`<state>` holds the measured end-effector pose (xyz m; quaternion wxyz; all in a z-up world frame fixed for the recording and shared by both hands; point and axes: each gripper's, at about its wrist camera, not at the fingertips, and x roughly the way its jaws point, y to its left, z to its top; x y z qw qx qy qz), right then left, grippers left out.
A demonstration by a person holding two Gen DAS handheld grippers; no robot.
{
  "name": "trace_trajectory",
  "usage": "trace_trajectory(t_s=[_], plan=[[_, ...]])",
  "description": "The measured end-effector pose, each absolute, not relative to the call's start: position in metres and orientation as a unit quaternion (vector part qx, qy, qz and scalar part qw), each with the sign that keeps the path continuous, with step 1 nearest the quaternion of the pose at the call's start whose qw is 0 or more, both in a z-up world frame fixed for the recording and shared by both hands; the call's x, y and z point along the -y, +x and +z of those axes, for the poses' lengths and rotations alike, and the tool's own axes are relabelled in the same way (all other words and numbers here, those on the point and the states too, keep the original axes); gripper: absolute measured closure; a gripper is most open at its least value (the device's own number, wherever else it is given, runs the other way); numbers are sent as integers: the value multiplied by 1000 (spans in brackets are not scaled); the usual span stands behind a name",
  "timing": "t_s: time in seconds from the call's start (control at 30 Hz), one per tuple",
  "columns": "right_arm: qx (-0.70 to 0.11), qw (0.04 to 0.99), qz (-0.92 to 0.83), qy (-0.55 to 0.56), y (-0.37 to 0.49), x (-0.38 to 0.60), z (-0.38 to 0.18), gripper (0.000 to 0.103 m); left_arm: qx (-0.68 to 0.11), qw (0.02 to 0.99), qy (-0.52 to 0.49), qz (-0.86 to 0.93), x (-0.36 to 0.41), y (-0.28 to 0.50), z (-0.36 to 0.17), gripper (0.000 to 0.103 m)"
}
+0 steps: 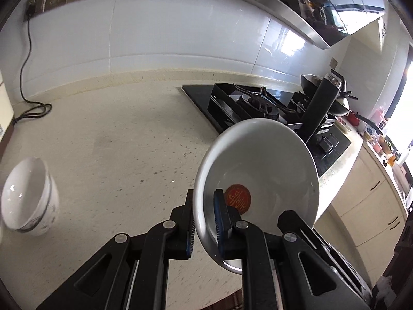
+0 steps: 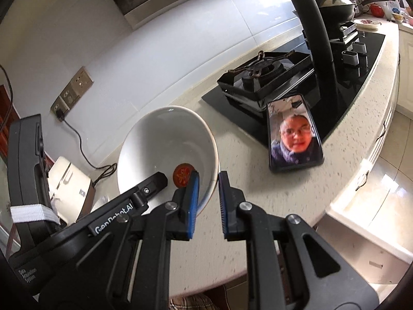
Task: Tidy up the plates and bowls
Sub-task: 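Carry the red-band bowl with both tools over the nested bowls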
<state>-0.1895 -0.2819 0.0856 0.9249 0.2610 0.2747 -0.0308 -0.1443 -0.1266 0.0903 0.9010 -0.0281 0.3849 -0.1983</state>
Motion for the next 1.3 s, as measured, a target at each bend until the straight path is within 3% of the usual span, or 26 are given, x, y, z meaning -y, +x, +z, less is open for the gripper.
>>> trace_trajectory(t_s=[0.57,1.0,1.3], plan=[[-304,924,81,219,-163,177,99,84,-344,931,-30,-118,6,-156,107,88],[-360,895,139,223,-104,104,86,84,-403,913,-54,-44,-80,-105,79,86],[-389,880,157,223,-88,87,73,85,-434,900,-37,-25,-87,-89,73,85]])
